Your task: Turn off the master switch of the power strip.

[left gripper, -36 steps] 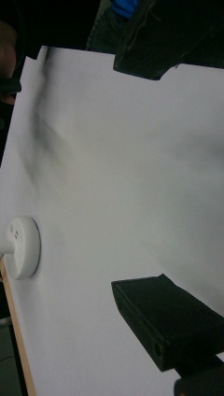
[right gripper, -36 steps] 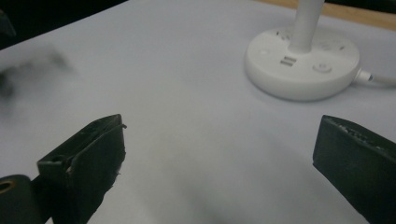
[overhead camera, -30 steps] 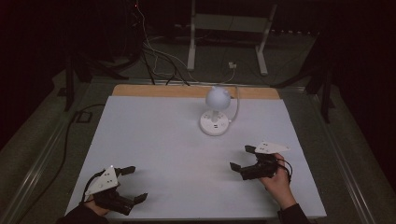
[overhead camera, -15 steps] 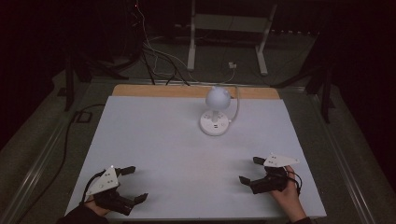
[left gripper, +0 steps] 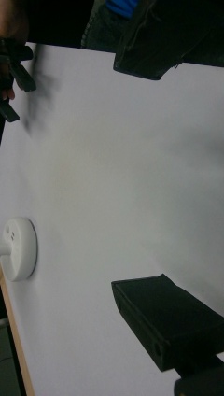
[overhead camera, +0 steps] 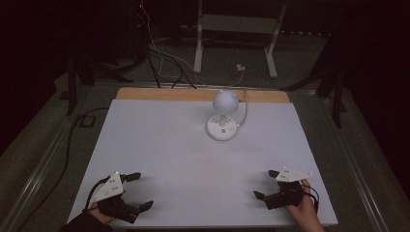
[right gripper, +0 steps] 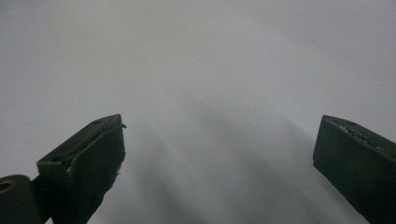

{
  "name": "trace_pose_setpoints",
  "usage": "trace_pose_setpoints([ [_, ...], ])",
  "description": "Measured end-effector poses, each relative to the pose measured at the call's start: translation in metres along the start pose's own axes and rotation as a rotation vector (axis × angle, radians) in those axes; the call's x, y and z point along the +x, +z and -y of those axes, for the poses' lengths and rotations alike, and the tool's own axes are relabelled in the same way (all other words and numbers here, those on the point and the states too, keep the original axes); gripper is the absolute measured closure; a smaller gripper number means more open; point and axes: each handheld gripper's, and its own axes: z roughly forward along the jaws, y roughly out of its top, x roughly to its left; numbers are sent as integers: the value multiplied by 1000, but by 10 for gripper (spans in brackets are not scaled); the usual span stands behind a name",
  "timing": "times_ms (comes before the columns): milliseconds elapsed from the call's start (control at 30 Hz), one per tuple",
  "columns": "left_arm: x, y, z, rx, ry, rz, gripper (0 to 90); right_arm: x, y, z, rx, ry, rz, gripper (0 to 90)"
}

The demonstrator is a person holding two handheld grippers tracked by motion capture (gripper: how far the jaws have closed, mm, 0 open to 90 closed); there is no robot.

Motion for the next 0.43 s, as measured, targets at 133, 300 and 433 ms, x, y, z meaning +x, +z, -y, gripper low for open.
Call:
trace_pose_setpoints([
  [133, 0, 0, 0, -3, 0, 1, 3, -1, 3, -1, 4, -1, 7, 21],
  [300, 0, 0, 0, -4, -2, 4, 3, 3, 7, -2, 27, -23, 2, 21],
  [433, 0, 0, 0, -1, -1, 4, 2, 3, 7, -1, 30, -21, -3, 20],
])
